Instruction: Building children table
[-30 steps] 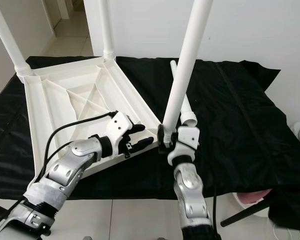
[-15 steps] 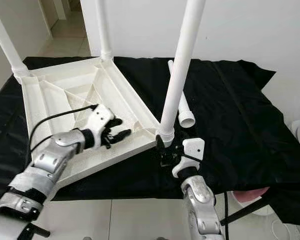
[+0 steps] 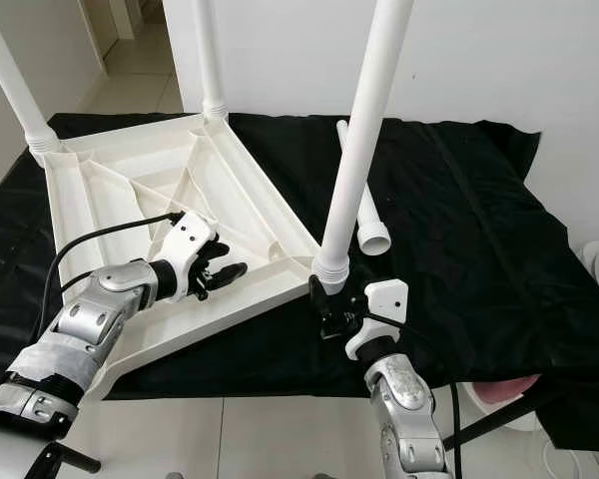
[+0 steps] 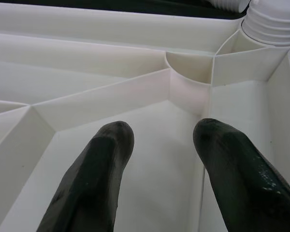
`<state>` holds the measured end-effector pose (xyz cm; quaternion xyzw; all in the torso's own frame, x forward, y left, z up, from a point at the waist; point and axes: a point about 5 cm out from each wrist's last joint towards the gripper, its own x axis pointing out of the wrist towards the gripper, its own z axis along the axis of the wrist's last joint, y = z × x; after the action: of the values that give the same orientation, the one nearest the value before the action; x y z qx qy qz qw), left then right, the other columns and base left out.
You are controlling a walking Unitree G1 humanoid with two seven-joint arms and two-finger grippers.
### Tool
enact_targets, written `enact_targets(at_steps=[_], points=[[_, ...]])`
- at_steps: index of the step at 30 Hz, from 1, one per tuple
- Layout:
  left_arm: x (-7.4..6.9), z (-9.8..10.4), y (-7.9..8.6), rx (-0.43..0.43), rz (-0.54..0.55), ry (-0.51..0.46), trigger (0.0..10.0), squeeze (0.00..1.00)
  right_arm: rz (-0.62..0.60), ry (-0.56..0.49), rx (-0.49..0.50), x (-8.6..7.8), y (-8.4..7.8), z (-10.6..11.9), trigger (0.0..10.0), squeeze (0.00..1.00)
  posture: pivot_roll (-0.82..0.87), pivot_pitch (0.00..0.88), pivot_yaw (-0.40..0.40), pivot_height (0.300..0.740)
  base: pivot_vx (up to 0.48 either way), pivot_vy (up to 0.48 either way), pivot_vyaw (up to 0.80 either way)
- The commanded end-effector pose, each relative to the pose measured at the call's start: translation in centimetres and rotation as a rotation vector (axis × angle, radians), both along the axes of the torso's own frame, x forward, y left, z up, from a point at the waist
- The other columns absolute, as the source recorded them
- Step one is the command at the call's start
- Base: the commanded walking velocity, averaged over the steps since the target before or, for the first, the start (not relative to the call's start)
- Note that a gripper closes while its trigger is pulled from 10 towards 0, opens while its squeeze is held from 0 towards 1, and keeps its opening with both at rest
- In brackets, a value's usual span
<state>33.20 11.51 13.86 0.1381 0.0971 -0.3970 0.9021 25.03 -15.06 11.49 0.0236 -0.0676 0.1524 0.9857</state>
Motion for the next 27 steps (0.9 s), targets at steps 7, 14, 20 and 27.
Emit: enact_targets(at_steps=[7, 14, 20, 27], points=[[-0.8, -0.2, 0.1, -0.016, -0.07, 0.055, 10.0, 0.0, 0.004, 0.024, 0.0, 0.0, -0.1, -0.5, 10.0, 0.0, -0.07, 0.0, -0.006, 0.74, 0.0, 0.0, 0.0], [-1.5, -0.6, 0.0, 0.004, -0.106, 0.086, 10.0, 0.0, 0.008, 0.025, -0.006, 0.1, 0.1, -0.5, 10.0, 0.0, -0.07, 0.0, -0.004, 0.74, 0.0, 0.0, 0.0], [-1.9, -0.4, -0.3, -0.013, -0.144, 0.099, 10.0, 0.0, 0.007, 0.029, -0.017, 0.2, 0.1, -0.6, 10.0, 0.0, -0.07, 0.0, -0.006, 0.74, 0.0, 0.0, 0.0], [-2.0, -1.4, -0.6, 0.042, -0.125, 0.123, 10.0, 0.0, 0.008, 0.03, -0.024, 0.3, 0.1, -0.6, 10.0, 0.0, -0.07, 0.0, -0.007, 0.74, 0.0, 0.0, 0.0]])
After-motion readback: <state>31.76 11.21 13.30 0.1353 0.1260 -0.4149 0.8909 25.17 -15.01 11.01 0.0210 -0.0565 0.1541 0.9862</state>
